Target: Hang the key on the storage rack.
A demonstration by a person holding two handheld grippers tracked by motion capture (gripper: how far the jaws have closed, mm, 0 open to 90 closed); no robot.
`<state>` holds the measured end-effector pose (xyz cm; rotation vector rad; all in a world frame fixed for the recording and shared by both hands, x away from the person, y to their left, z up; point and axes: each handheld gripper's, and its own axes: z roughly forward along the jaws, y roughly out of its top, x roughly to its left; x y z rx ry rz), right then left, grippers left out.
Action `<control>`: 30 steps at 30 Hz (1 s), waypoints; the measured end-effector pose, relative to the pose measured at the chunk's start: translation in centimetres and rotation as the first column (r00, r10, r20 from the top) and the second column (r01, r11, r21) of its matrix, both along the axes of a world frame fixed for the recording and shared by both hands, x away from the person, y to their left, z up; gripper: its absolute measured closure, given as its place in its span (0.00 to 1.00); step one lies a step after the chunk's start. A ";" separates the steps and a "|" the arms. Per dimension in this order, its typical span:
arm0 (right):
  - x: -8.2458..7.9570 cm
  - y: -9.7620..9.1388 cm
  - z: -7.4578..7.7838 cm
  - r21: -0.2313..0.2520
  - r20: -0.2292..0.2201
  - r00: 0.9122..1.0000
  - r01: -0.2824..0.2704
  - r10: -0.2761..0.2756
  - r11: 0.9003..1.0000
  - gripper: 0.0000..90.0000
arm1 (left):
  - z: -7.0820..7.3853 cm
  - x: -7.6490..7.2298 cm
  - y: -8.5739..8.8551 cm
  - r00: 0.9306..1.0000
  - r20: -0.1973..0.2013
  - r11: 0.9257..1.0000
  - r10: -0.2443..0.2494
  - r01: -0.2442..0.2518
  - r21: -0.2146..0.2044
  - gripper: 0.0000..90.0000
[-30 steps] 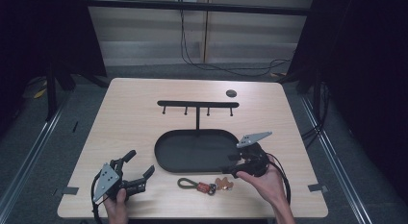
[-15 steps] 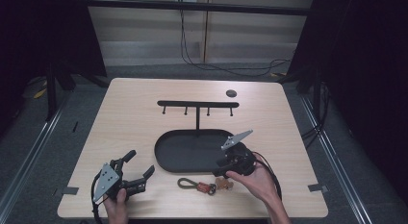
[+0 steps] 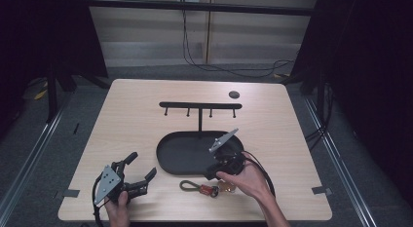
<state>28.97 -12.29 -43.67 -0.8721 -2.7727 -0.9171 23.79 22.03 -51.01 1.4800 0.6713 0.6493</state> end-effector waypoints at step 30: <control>1.8 5.7 -3.2 -0.115 -0.169 0.977 -0.151 0.131 0.982 0.89 | 0.0 0.0 0.0 1.000 0.001 1.000 -0.002 0.002 0.002 0.17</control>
